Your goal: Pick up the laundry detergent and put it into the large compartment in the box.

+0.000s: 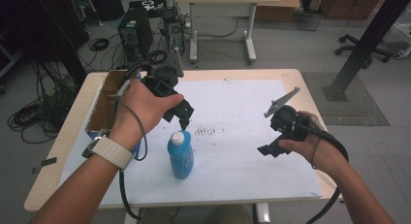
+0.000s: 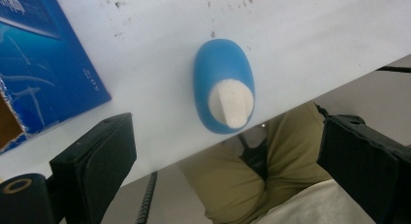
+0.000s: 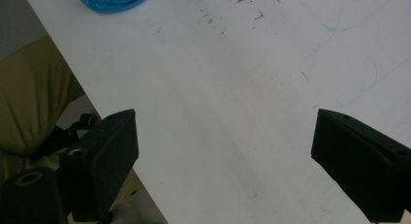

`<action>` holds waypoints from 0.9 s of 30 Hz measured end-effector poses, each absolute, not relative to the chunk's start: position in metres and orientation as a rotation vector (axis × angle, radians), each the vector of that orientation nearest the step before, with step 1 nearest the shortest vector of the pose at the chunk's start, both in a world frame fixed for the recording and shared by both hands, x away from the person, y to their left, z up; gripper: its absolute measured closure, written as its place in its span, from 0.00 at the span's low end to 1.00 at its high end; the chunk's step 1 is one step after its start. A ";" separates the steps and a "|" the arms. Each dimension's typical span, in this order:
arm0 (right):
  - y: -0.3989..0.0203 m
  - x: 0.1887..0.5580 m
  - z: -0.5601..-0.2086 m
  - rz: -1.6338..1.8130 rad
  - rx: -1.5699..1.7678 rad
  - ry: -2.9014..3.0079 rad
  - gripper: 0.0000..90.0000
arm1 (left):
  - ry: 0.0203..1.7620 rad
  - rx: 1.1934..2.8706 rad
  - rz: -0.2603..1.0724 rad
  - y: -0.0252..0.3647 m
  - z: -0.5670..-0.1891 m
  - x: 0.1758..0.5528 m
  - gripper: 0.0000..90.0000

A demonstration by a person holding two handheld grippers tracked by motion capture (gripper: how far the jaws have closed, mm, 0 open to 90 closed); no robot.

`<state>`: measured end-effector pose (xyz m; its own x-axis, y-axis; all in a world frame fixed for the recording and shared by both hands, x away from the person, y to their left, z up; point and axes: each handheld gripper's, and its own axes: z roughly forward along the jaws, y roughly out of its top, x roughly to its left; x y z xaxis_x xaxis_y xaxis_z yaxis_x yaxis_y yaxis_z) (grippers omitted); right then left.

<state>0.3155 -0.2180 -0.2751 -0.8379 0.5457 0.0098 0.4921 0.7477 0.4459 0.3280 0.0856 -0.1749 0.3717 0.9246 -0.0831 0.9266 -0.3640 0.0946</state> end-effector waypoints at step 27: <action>-0.218 0.316 -0.279 0.677 0.842 2.828 0.11 | 1.726 2.514 -0.047 0.075 -0.211 0.332 0.09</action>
<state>0.3160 -0.2184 -0.2787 -0.8393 0.5434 0.0171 0.4922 0.7461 0.4484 0.3318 0.0752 -0.2106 0.3602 0.9297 -0.0772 0.9325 -0.3565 0.0582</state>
